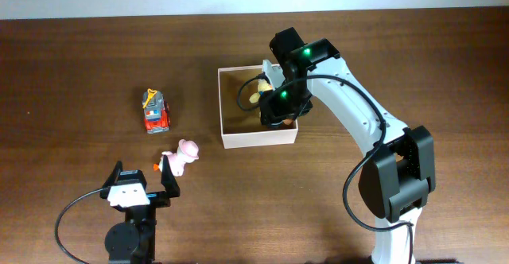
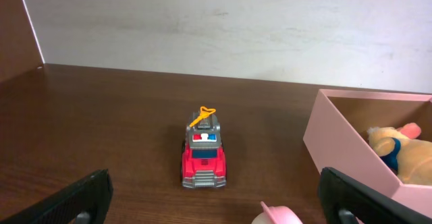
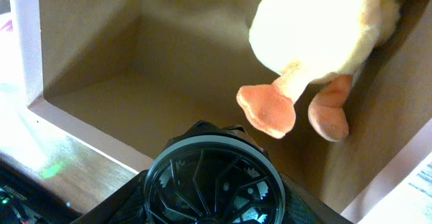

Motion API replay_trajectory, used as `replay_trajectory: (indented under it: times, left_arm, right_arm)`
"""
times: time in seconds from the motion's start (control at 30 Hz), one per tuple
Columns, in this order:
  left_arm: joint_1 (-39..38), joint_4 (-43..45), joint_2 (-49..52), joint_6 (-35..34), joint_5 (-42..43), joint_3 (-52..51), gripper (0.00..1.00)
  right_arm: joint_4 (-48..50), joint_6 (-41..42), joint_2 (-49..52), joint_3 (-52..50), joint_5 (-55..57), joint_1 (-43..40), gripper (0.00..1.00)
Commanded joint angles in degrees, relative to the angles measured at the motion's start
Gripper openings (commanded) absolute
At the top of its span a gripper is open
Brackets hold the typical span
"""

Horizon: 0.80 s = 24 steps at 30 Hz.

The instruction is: Pack container

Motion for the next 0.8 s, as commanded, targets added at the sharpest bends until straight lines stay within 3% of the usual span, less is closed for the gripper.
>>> replay_trajectory:
  times: [0.0, 0.77]
  left_arm:
    - [0.3, 0.1, -0.3, 0.7, 0.6, -0.4, 0.99]
    - [0.3, 0.1, -0.3, 0.7, 0.6, -0.4, 0.99]
  right_arm:
    - [0.7, -0.2, 0.4, -0.5, -0.3, 0.2, 0.57]
    - [0.8, -0.2, 0.4, -0.6, 1.0, 1.7, 0.57]
